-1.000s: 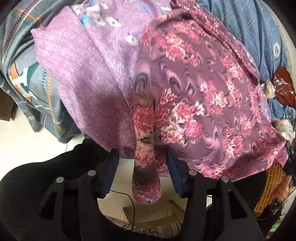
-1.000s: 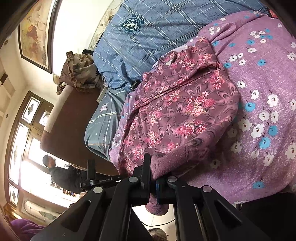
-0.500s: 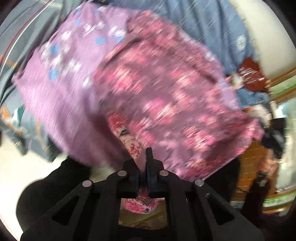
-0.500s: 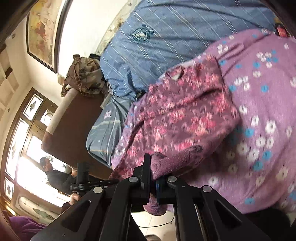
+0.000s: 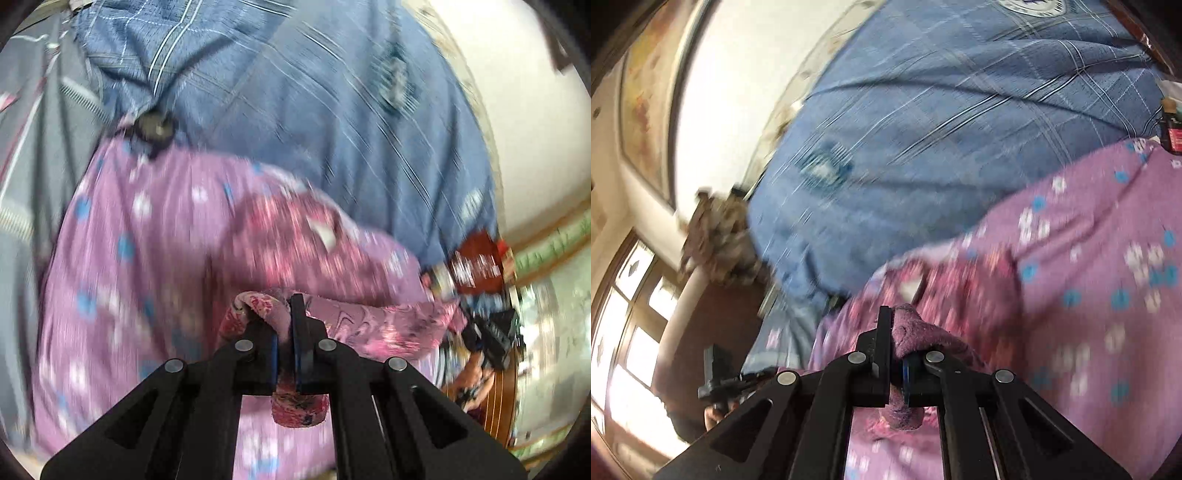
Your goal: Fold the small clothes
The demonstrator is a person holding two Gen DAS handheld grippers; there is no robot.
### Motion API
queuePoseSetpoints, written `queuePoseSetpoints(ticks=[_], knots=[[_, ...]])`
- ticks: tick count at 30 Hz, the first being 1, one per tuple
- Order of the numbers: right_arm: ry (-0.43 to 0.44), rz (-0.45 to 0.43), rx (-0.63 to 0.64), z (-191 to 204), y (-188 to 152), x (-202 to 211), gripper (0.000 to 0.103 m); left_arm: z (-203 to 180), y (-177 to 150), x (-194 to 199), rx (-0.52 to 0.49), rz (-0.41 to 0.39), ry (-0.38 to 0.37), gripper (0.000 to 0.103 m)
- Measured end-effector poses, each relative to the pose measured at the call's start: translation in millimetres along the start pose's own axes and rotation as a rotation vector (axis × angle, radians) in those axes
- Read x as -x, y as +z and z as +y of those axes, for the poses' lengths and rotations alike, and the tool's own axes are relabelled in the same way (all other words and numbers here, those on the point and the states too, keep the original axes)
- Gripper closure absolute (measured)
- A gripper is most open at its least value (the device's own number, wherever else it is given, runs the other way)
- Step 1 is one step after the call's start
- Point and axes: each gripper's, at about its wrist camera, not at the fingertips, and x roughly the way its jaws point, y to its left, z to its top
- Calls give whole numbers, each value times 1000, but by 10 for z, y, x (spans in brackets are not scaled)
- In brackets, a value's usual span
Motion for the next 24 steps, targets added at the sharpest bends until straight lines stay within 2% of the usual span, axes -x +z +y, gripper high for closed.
queuePoseSetpoints(ticks=[4,7,8,9,10,11,13,14,15,16,17,18,21,24], knots=[[-45,-54,-101,-482,294,-592,100,249,579,-708,70,-32,14,99],[-75,-67,-177,-880,329,-1000,98,424,750,-1090,101,-57,37,99],[-104,-50,-210,-995,315,-1098,90,520,798,-1252,131,-44,50,99],[-129,-23,-263,-1160,281,-1202,85,598,807,-1321,165,-44,42,99],[-124,-23,-290,-1237,259,-1213,67,696,829,-1368,216,-57,9,98],[-92,-46,-330,-1341,231,-1183,55,787,822,-1355,263,-83,-47,98],[-57,-142,-363,-1442,198,-967,52,848,799,-1224,292,-147,-96,91],[-60,-175,-353,-1433,196,-861,51,848,783,-1090,290,-210,-90,76],[-65,-200,-323,-1376,194,-748,51,832,745,-896,286,-292,-79,66],[-87,-201,-257,-1231,192,-634,52,809,702,-748,286,-350,-70,51],[-99,-188,-215,-1138,197,-599,52,757,635,-566,286,-415,-48,46],[-123,-154,-126,-921,170,-556,52,657,545,-397,266,-454,-12,46],[-180,-44,58,-414,-10,-630,55,340,197,-221,194,-438,32,41],[-203,77,187,-3,-302,-881,59,78,-331,-382,153,-339,88,40]])
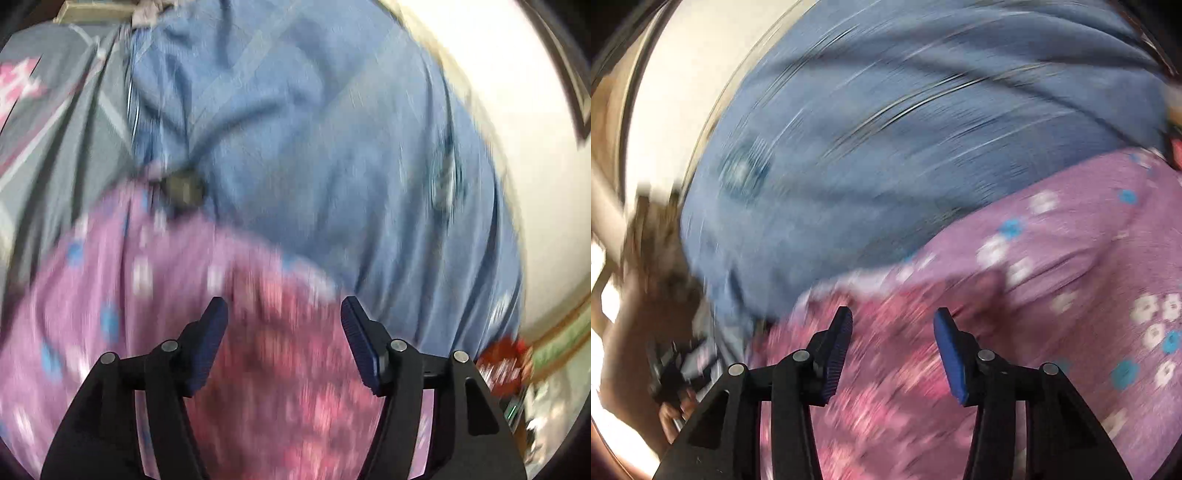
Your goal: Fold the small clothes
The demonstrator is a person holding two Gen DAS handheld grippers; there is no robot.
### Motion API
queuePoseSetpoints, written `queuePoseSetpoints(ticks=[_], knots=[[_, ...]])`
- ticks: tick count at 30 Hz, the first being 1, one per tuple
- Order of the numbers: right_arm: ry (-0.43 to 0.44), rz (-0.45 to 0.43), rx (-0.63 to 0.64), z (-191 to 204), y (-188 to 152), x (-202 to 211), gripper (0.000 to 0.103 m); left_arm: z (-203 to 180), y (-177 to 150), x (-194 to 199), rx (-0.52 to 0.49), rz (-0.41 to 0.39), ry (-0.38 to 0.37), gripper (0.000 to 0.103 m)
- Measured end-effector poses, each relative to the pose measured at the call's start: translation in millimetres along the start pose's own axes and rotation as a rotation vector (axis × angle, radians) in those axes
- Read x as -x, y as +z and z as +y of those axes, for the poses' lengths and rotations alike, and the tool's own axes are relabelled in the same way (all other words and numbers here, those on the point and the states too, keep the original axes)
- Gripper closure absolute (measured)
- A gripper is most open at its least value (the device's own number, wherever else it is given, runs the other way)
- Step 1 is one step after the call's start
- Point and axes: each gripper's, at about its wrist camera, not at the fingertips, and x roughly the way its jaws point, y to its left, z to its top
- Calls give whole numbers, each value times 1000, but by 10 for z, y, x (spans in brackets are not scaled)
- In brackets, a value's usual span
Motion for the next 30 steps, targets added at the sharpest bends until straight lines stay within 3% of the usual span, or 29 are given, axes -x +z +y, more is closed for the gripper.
queuePoseSetpoints(ticks=[3,6,8,10,13,15,19,21,26,30], knots=[[-26,107,113,484,-227,-360,61,-35,-541,-139,2,63,58,40],[-64,214,200,872,-382,-811,62,-14,-712,-418,-47,152,190,41],[-81,270,225,995,-421,-1102,62,32,-690,-394,-62,102,210,41],[-156,289,288,1132,-394,-1443,65,69,-622,-410,-99,80,288,41],[-233,235,317,1209,-115,-1869,72,265,-591,-488,-73,121,298,41],[-212,153,232,1172,195,-1984,73,292,-569,-479,-80,121,273,41],[-161,-47,117,1190,476,-1778,69,237,-594,-472,-126,133,285,41],[-130,-67,143,1297,404,-1654,69,211,-597,-465,-142,136,288,41],[-27,97,290,1769,-63,-1706,69,254,-662,-363,-138,128,285,41],[-65,227,359,2164,-258,-2189,70,242,-807,-279,-179,121,319,40]])
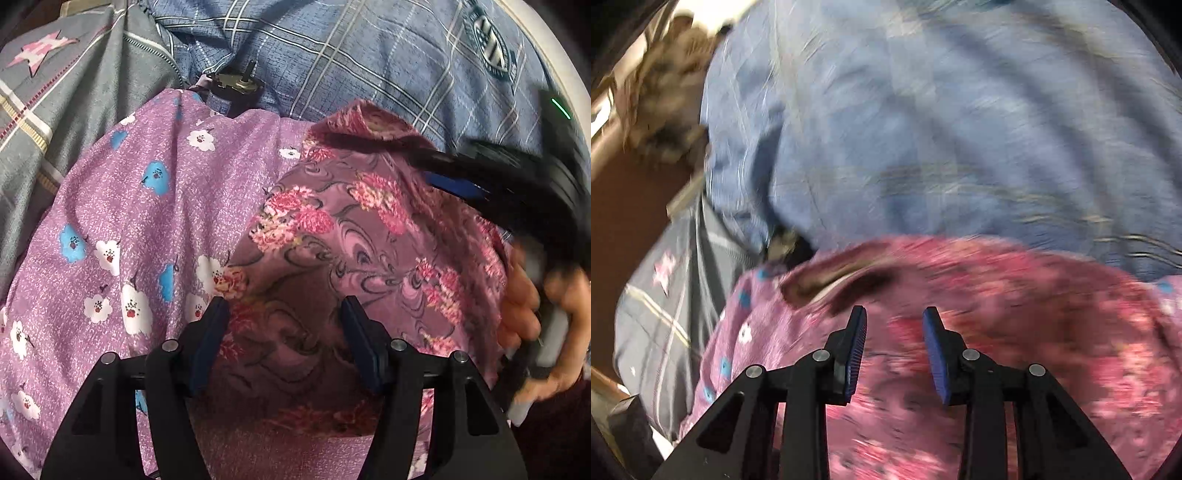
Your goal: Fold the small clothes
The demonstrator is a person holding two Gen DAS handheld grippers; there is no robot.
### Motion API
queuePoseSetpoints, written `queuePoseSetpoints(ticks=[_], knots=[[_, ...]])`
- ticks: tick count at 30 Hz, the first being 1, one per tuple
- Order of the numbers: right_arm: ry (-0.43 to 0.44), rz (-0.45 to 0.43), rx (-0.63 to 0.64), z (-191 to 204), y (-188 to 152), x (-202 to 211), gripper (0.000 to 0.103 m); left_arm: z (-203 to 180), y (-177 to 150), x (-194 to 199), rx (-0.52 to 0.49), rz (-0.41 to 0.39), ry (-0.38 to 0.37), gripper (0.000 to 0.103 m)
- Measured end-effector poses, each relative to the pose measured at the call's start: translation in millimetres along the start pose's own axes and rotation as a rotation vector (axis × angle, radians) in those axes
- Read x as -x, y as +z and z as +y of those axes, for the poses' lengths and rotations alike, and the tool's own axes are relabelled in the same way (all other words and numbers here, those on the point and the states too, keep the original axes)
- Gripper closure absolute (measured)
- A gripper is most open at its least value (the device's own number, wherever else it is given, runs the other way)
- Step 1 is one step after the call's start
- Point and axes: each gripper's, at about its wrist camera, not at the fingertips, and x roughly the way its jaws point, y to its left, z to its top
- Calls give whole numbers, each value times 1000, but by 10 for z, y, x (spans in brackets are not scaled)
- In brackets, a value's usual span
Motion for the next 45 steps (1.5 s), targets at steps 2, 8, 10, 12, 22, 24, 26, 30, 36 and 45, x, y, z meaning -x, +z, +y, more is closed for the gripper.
queuePoseSetpoints(ticks=[2,8,10,12,22,24,26,30,36,45], knots=[[-51,33,6,95,109,-293,71,-20,-18,-10,-12,-2,11,40],[-125,-86,-68,-109,286,-308,70,-65,9,-63,-20,-4,40,39],[-94,-159,-85,-250,141,83,70,-79,6,-35,-10,-19,48,39],[-63,-148,-103,-402,-34,388,70,-137,13,42,-7,-56,45,39],[-217,87,-274,-2032,-875,1208,90,-643,-117,70,-134,-82,18,38],[-279,55,-323,-2352,-800,1213,93,-712,-136,51,-179,-89,54,37],[-362,6,-348,-2592,-691,1206,93,-706,-133,31,-179,-89,63,36],[-413,-252,-487,-3039,-538,1512,89,-706,-105,-64,-210,-88,99,33],[-248,-248,-429,-2693,-944,1911,85,-654,-115,49,-178,-103,63,33],[-11,-72,-198,-1399,-1750,1729,85,-708,-311,25,-268,-81,121,33]])
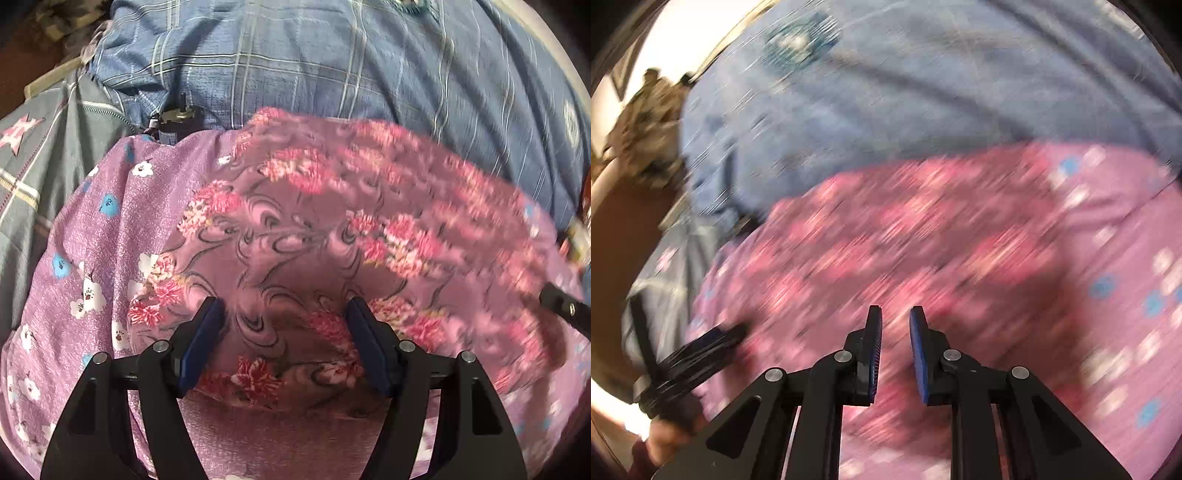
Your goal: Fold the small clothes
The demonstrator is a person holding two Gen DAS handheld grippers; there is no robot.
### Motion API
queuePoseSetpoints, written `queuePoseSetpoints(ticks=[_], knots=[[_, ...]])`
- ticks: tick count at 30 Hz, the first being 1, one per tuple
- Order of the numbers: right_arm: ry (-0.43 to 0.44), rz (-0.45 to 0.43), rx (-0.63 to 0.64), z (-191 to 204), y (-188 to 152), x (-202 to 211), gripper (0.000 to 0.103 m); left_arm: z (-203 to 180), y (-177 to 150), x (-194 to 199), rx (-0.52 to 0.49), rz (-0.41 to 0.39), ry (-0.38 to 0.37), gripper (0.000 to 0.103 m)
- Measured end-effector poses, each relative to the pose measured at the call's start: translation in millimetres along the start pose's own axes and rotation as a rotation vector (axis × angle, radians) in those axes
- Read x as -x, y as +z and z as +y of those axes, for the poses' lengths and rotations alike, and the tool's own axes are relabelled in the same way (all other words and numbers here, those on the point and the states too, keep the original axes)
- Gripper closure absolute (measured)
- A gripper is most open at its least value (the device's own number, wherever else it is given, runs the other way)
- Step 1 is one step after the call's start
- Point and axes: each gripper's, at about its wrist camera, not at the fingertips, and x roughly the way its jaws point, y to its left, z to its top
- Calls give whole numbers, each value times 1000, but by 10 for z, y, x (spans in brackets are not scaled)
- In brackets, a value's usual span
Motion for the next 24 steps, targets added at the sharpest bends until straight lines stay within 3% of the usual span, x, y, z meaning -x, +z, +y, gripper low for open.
queuePoseSetpoints(ticks=[2,4,5,7,10,13,17,20,24], knots=[[-57,96,47,135,-202,-317,84,-51,-44,3,-51,-12,24,33],[-88,42,88,203,-296,-288,85,-18,-63,10,-60,-11,17,33],[-92,70,72,200,-282,-255,85,38,-57,41,-44,-6,-5,33],[-58,42,-1,131,-292,-82,85,230,-45,189,32,-5,-57,34],[-39,-28,-20,117,-403,162,84,532,-60,507,138,-62,-63,34],[72,-46,-85,111,-522,380,79,788,-304,768,246,-90,-101,34],[205,-31,-152,217,-588,378,65,826,-546,696,331,-10,-248,34],[266,-8,-236,149,-671,326,53,733,-509,565,349,17,-341,33],[326,51,-384,-119,-716,162,51,721,-401,281,450,76,-422,24]])
